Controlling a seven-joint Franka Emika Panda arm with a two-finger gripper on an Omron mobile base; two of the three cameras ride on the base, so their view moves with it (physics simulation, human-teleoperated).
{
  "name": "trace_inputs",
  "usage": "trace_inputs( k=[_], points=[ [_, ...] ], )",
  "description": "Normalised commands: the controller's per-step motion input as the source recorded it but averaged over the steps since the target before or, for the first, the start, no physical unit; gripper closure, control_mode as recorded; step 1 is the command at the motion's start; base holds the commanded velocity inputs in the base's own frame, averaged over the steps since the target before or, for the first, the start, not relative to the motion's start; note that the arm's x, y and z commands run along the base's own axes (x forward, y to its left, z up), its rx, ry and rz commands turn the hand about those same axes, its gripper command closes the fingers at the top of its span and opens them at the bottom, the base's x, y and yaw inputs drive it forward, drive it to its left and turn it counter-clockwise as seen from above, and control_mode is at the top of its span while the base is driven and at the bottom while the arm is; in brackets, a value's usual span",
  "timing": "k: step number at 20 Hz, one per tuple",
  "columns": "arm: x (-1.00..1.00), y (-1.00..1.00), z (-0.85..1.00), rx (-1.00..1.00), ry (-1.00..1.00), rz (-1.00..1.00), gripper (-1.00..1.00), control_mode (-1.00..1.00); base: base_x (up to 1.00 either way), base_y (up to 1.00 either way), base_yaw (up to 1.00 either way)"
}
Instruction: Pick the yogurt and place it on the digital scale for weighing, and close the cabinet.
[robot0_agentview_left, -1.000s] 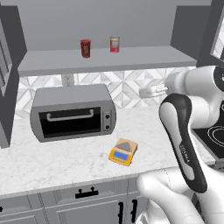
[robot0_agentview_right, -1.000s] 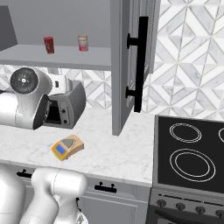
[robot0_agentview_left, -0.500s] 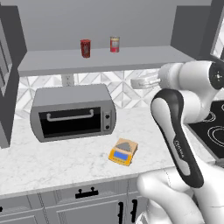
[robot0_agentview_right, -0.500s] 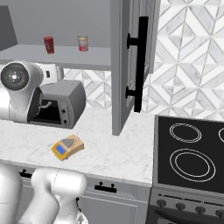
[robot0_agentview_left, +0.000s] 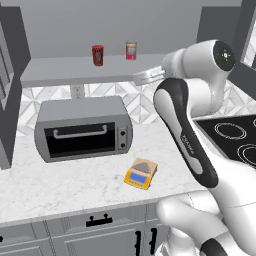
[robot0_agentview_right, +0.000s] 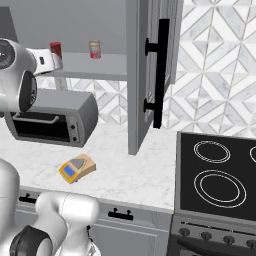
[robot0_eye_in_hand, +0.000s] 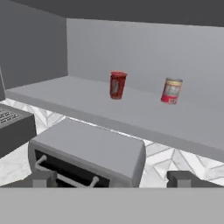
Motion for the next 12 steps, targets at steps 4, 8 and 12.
trace_inputs(
  k=[4, 8, 12],
  points=[
    [0.26, 0.16, 0.0, -0.01, -0.1, 0.04, -1.0, -1.0, 0.0, 0.0, 0.0],
    [0.36, 0.2, 0.0, 0.0, -0.24, 0.04, -1.0, -1.0, 0.0, 0.0, 0.0],
    [0.27, 0.14, -0.02, 0.07, -0.13, 0.04, -1.0, -1.0, 0.0, 0.0, 0.0]
  ],
)
